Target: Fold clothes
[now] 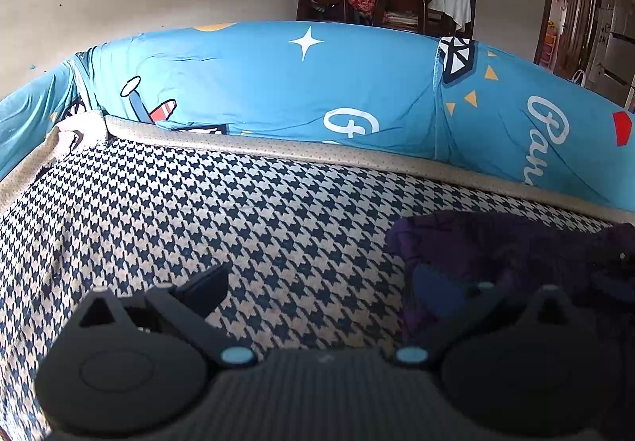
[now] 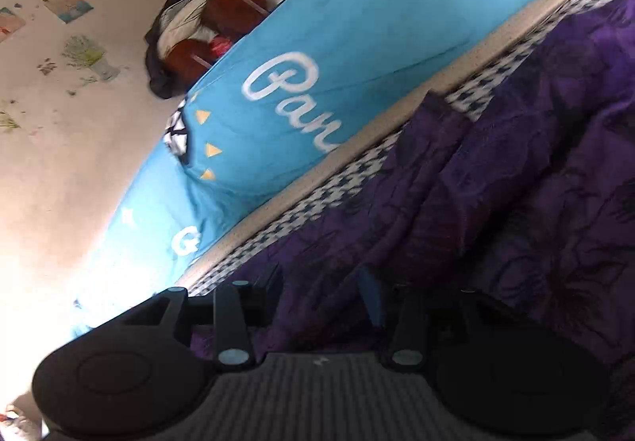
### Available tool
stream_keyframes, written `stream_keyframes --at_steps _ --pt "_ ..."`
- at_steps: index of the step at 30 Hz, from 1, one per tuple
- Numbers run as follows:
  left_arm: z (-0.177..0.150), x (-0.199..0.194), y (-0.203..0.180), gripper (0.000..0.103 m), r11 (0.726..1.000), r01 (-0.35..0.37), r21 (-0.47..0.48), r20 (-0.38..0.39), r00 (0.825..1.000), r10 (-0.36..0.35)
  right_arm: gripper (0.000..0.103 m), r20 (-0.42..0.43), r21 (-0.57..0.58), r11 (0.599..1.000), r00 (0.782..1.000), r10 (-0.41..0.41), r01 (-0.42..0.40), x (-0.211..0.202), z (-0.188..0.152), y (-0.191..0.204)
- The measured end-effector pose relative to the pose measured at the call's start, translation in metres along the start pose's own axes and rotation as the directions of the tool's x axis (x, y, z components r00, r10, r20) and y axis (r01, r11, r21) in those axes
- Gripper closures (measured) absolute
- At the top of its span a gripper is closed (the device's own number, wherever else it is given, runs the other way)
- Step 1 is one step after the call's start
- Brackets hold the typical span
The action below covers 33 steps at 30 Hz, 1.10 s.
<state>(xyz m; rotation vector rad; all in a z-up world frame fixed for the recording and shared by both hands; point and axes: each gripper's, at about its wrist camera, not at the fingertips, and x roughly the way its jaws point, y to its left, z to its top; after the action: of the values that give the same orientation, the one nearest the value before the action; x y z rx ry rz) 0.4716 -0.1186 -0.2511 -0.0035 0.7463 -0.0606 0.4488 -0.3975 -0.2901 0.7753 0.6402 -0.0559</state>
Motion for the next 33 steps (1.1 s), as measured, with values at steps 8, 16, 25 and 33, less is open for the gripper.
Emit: stream_keyframes --at_steps 8,16,25,33 --pt "-0.002 0.000 -0.003 0.000 1.000 0.004 0.012 -0.003 1.000 -0.004 0.059 -0.013 0.064 0.998 0.999 0.029 -0.028 0.013 0.002 -0.014" --pt "-0.002 0.000 0.001 0.000 1.000 -0.004 0.010 0.001 1.000 0.004 0.086 0.026 0.013 0.991 0.991 0.129 -0.130 0.024 0.001 -0.007" --pt "0.013 -0.016 0.013 0.000 0.999 -0.050 -0.005 0.073 0.996 0.050 0.090 -0.030 -0.209 0.921 0.944 0.329 -0.328 0.011 -0.023 0.050" --pt "0.030 -0.033 0.045 0.000 0.993 -0.085 -0.084 0.122 0.988 0.095 0.090 -0.339 -0.423 0.709 0.824 0.454 -0.565 0.002 -0.107 0.116"
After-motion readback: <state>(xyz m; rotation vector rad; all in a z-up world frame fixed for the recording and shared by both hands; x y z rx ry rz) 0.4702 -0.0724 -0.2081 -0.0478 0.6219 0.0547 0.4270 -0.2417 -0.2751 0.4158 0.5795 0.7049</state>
